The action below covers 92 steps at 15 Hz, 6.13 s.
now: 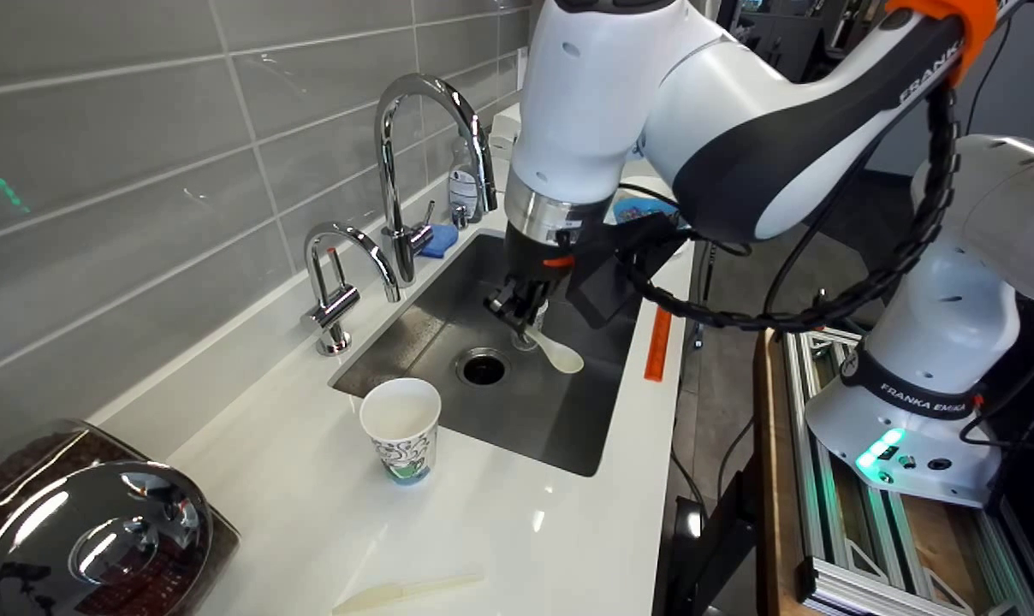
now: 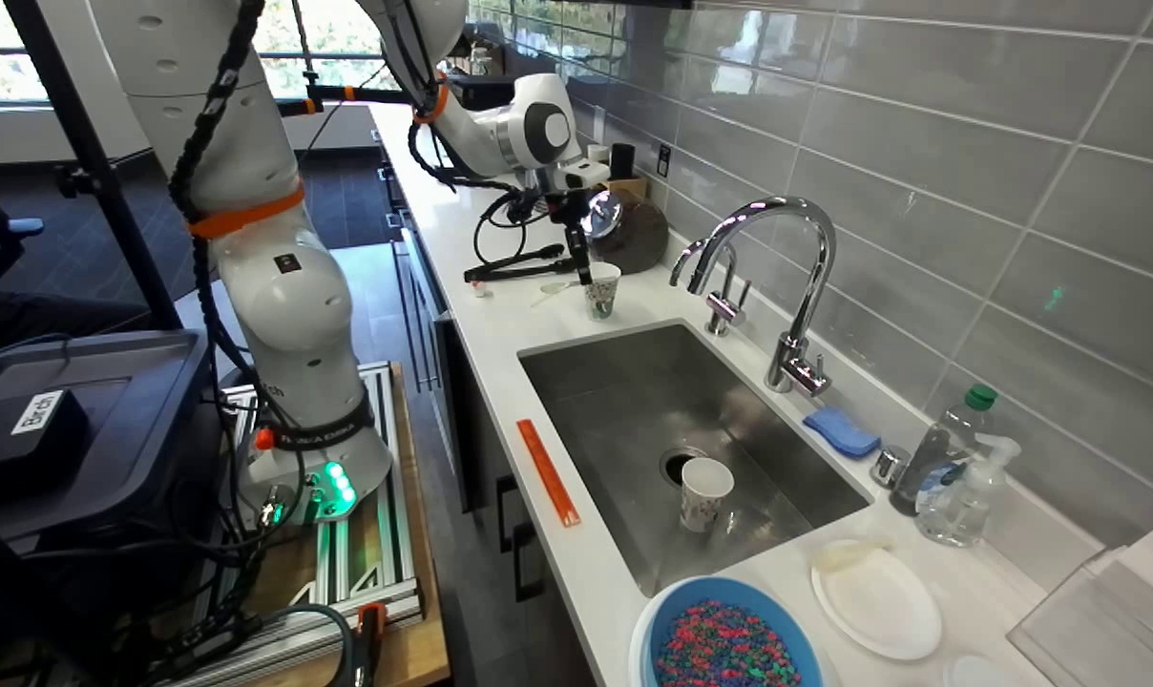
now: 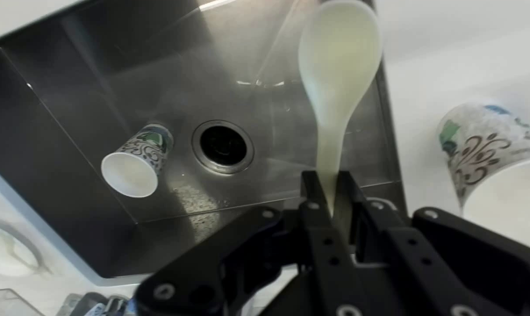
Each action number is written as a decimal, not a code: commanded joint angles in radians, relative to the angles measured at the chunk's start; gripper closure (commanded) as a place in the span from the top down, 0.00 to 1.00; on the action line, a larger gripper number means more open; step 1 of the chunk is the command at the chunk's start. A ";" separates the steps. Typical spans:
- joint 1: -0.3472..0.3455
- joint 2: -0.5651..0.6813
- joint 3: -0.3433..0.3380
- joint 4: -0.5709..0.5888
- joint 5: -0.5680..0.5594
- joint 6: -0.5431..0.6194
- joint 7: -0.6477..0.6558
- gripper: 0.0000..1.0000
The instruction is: Pick up the white spoon and put it on the plate on the opposite side of the sink
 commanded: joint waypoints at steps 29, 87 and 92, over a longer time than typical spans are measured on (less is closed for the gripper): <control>-0.465 -0.041 -0.202 -0.008 0.055 0.044 -0.043 0.03; -0.686 0.859 -0.353 0.972 0.437 -0.094 -1.276 0.03; -0.699 0.924 -0.356 1.069 0.453 -0.128 -1.260 0.03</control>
